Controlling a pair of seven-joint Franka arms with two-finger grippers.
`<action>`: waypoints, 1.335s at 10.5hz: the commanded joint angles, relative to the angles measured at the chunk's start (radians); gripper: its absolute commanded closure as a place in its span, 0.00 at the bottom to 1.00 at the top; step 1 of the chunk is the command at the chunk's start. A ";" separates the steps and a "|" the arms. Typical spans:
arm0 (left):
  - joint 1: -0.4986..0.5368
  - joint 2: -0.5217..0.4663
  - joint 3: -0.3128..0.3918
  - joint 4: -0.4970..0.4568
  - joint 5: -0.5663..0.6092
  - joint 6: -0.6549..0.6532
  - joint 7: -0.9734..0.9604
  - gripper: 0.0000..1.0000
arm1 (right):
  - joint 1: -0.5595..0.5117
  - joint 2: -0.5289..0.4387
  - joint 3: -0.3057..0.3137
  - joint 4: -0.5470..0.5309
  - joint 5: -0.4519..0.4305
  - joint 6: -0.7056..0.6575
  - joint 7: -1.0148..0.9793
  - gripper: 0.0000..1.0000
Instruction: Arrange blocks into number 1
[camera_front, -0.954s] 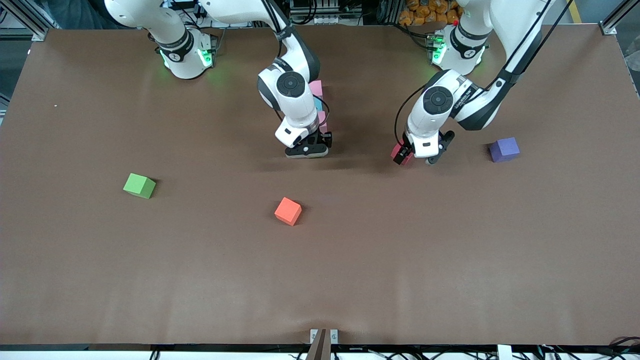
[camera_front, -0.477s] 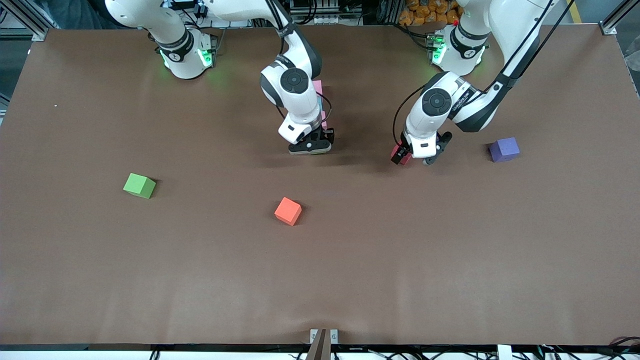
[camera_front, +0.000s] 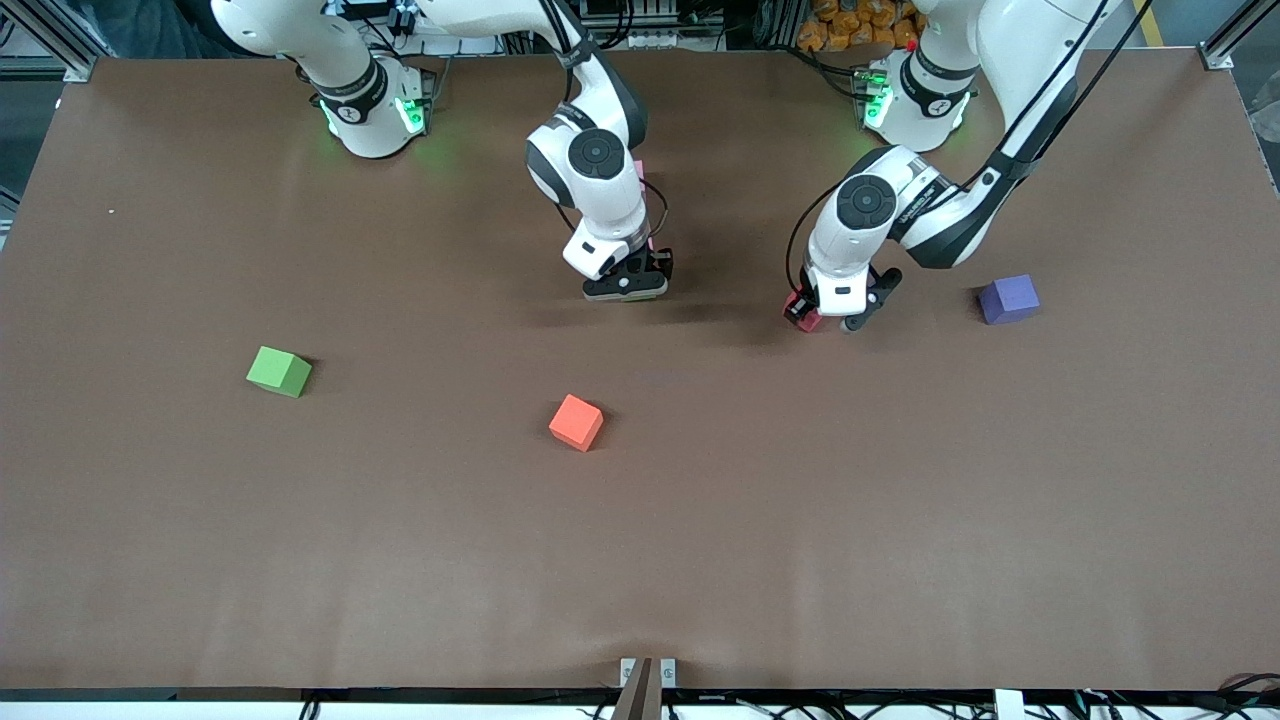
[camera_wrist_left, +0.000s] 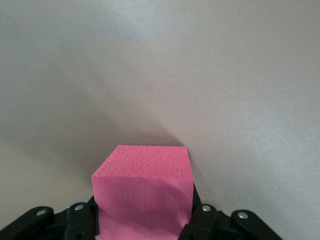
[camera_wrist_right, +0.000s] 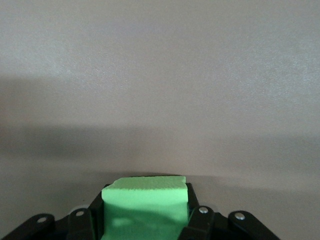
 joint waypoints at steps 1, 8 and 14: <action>0.004 0.018 -0.006 0.064 0.061 -0.027 0.003 1.00 | 0.011 -0.022 -0.004 -0.030 0.023 0.012 0.006 0.09; -0.070 0.136 -0.008 0.319 0.064 -0.081 0.098 1.00 | -0.119 -0.230 -0.002 -0.134 0.017 -0.005 -0.030 0.00; -0.249 0.289 -0.012 0.567 0.045 -0.343 0.413 1.00 | -0.569 -0.389 0.050 -0.147 0.012 -0.099 -0.200 0.00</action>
